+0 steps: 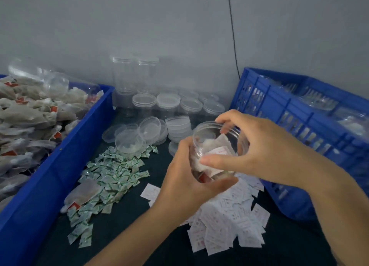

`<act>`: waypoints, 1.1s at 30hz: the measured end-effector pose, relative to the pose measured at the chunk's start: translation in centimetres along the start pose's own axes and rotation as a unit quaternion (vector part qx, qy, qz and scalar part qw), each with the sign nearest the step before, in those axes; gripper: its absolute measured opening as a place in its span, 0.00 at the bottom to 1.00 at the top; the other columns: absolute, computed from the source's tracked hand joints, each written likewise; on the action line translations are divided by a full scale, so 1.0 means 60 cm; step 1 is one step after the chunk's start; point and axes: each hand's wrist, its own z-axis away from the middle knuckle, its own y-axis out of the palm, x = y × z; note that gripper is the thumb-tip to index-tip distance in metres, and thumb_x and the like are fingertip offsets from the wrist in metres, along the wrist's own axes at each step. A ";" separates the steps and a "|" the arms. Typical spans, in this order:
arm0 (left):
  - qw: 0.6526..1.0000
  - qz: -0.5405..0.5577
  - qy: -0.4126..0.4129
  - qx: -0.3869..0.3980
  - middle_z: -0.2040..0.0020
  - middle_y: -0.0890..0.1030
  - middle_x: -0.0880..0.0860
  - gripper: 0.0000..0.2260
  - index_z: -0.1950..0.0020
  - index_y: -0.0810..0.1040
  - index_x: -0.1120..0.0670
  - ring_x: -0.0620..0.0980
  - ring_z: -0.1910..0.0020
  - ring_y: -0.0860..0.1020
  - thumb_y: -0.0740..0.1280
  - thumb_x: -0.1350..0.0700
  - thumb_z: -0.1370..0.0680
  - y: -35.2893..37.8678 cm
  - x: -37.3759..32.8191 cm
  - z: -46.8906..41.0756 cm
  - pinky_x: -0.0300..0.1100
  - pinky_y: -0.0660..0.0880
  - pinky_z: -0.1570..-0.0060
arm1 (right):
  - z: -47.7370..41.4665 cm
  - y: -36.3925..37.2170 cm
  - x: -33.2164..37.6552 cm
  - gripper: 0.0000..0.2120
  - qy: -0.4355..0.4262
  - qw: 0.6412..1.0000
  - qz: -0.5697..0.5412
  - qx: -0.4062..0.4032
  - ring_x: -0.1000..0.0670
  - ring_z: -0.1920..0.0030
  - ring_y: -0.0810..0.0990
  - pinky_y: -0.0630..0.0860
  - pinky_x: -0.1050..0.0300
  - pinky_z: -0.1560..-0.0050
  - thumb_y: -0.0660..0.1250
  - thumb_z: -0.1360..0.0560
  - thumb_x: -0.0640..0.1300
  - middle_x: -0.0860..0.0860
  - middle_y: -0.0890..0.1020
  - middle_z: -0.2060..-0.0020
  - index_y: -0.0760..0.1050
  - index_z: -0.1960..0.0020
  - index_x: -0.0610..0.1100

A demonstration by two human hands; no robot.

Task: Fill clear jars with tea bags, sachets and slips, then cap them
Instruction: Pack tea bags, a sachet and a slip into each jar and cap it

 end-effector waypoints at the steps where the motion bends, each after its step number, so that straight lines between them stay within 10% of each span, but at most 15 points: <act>1: 1.000 0.017 0.001 0.013 0.48 0.82 0.48 0.27 0.43 0.72 0.42 0.47 0.51 0.83 0.81 0.55 0.35 0.019 -0.009 -0.015 0.39 0.80 0.55 | 0.005 -0.022 -0.010 0.43 0.008 1.000 -0.008 -0.020 0.71 0.56 0.74 0.68 0.65 0.57 0.58 0.47 0.85 0.70 0.76 0.46 0.65 0.36 0.67; 12: 0.984 -0.060 0.065 0.155 0.34 0.74 0.45 0.38 0.24 0.58 0.51 0.41 0.38 0.74 0.75 0.49 0.28 0.211 -0.124 -0.188 0.38 0.72 0.38 | 0.055 -0.246 -0.148 0.38 0.093 0.960 -0.060 -0.257 0.55 0.59 0.83 0.77 0.57 0.58 0.63 0.47 0.85 0.61 0.83 0.52 0.76 0.42 0.68; 17: 0.971 -0.170 0.076 0.150 0.35 0.74 0.48 0.23 0.31 0.68 0.55 0.44 0.36 0.71 0.70 0.51 0.23 0.252 -0.115 -0.254 0.38 0.68 0.36 | 0.040 -0.316 -0.236 0.42 0.160 0.936 -0.011 -0.315 0.47 0.54 0.81 0.79 0.52 0.56 0.65 0.46 0.83 0.57 0.80 0.49 0.76 0.39 0.61; 27: 0.977 -0.184 0.040 0.103 0.57 0.78 0.43 0.05 0.51 0.80 0.55 0.38 0.56 0.76 0.65 0.62 0.21 0.275 -0.044 -0.382 0.22 0.70 0.62 | -0.123 -0.348 -0.394 0.35 0.286 0.918 -0.007 -0.274 0.45 0.45 0.79 0.80 0.47 0.45 0.75 0.32 0.58 0.47 0.75 0.36 0.70 0.29 0.46; 33: 0.954 -0.254 0.050 0.150 0.48 0.80 0.53 0.07 0.44 0.78 0.56 0.37 0.73 0.73 0.63 0.57 0.19 0.286 -0.012 -0.427 0.27 0.67 0.77 | -0.234 -0.309 -0.456 0.36 0.289 0.919 -0.003 -0.269 0.41 0.35 0.75 0.72 0.53 0.40 0.77 0.31 0.55 0.43 0.74 0.32 0.69 0.29 0.42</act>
